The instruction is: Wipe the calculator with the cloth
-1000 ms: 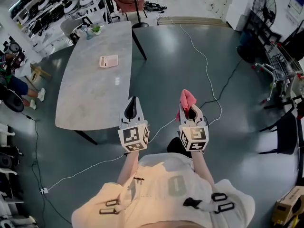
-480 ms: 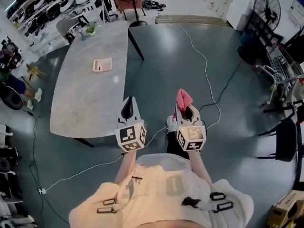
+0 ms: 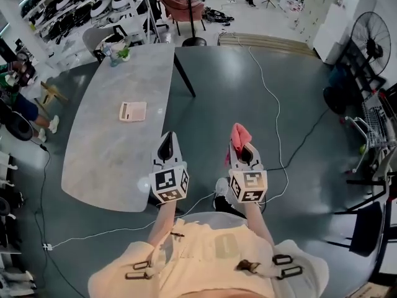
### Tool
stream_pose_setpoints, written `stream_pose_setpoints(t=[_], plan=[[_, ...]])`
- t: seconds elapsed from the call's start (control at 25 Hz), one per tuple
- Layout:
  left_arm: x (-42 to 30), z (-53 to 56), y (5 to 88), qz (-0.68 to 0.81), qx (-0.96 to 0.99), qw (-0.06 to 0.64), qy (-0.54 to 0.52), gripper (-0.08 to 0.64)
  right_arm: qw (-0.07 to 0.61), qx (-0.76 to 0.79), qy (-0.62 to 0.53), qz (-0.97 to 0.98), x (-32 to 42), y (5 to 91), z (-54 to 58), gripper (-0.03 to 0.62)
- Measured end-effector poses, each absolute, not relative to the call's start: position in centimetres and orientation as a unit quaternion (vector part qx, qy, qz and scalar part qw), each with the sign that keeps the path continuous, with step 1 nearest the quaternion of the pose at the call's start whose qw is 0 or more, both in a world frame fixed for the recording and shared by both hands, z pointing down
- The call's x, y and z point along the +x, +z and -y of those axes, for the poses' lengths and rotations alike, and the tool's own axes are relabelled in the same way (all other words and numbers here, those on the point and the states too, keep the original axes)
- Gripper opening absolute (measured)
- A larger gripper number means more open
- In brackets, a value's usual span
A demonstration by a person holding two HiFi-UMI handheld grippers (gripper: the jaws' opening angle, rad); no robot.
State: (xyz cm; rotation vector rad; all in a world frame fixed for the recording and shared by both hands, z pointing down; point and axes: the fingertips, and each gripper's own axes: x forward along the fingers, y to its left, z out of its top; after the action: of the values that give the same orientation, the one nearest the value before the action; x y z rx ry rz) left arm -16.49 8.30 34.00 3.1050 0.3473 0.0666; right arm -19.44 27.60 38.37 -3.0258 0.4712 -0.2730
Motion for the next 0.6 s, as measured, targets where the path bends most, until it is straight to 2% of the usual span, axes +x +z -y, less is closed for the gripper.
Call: stream_pose_setpoints(t=[0.28, 0.6], plan=[[-3.3, -11.5, 32.9, -0.072, 0.997, 0.025, 0.005, 0.021, 0.008, -0.983, -0.08, -0.167, -5.7, 37.0, -32.7, 0.048], [2.4, -13.0, 33.4, -0.04, 0.999, 0.021, 0.008, 0.021, -0.004, -0.979, -0.071, -0.191, 2.6, 36.9, -34.7, 0.046]])
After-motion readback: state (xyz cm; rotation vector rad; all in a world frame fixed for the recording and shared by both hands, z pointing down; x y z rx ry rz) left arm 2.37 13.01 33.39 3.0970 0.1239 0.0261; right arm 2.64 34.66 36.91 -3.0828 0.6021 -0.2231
